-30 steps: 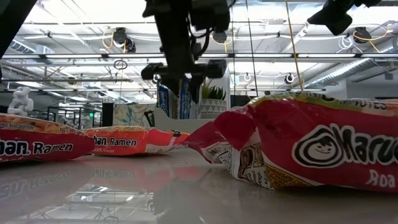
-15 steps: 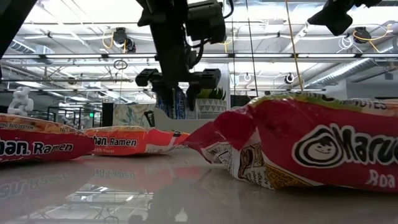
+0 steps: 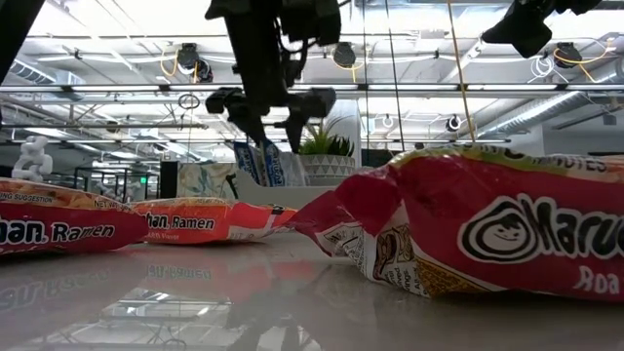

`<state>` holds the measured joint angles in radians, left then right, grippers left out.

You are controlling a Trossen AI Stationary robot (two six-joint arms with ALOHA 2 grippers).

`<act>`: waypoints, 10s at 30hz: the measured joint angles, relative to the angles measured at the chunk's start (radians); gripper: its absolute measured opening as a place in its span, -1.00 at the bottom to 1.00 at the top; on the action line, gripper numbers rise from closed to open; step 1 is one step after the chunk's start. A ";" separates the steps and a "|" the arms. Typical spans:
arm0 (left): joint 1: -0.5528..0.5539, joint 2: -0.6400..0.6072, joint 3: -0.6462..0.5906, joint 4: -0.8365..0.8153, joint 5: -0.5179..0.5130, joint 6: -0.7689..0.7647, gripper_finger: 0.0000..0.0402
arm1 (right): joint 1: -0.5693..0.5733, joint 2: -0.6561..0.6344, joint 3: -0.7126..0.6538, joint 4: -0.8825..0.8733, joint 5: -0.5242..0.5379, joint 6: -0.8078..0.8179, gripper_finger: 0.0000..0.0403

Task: Sort Maruchan noodles
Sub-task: Put the right blue noodle pack into the gray bin, then put the blue noodle pack into the gray bin

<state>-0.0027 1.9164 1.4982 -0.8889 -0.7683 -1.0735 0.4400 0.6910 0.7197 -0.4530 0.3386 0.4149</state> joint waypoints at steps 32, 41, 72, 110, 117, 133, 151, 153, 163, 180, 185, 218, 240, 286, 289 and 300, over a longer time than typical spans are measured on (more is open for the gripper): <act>-0.454 -0.299 -0.187 -0.322 0.094 0.090 0.27 | 0.000 0.053 0.000 0.039 0.005 0.048 0.37; -0.435 -0.298 -0.306 -0.339 0.387 -0.075 0.27 | -0.002 0.089 0.000 0.137 0.005 -0.011 0.37; -0.155 -0.298 -0.587 -0.179 0.554 -0.279 0.27 | -0.054 0.227 0.000 0.255 -0.003 -0.008 0.37; -0.347 -0.297 -0.404 0.171 0.499 0.420 0.27 | -0.055 0.227 0.000 0.250 -0.004 -0.042 0.37; -0.320 -0.297 -0.430 0.151 0.400 0.428 0.27 | -0.055 0.227 0.000 0.251 -0.004 -0.041 0.37; -0.259 -0.172 -0.431 0.191 0.457 0.515 0.27 | -0.055 0.227 0.000 0.255 -0.002 -0.038 0.37; -0.241 -0.251 -0.433 0.126 0.445 0.414 0.27 | -0.055 0.227 0.000 0.246 0.000 -0.088 0.37; -0.231 -0.250 -0.433 0.097 0.430 0.397 0.27 | -0.055 0.227 0.000 0.247 0.000 -0.088 0.37; -0.226 -0.216 -0.434 0.048 0.468 0.397 0.27 | -0.055 0.227 0.000 0.251 0.000 -0.063 0.37; -0.257 -0.212 -0.433 -0.211 0.463 0.276 0.27 | -0.055 0.227 0.000 0.249 0.000 -0.061 0.37; -0.275 -0.212 -0.433 -0.199 0.482 0.273 0.27 | -0.055 0.227 0.000 0.243 0.000 -0.063 0.37; -0.268 -0.212 -0.433 -0.088 0.534 0.361 -0.04 | -0.055 0.227 0.000 0.244 0.000 -0.059 0.37; -0.283 -0.214 -0.571 0.022 0.530 0.311 -0.15 | -0.055 0.227 0.000 0.243 0.000 -0.058 0.37; -0.286 -0.418 -0.502 0.012 0.419 0.340 -0.98 | -0.055 0.243 0.000 0.261 0.107 -0.129 0.37; -0.311 -0.455 -0.495 0.072 0.383 0.360 -0.98 | -0.055 0.278 0.000 0.310 0.104 -0.154 0.37; -0.354 -0.513 -0.494 0.286 0.347 0.507 -0.98 | -0.076 0.551 0.016 0.765 -0.051 -0.293 0.44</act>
<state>-0.3565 1.4033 1.0042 -0.6029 -0.4216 -0.5664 0.3641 1.2418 0.7356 0.3117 0.2871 0.1220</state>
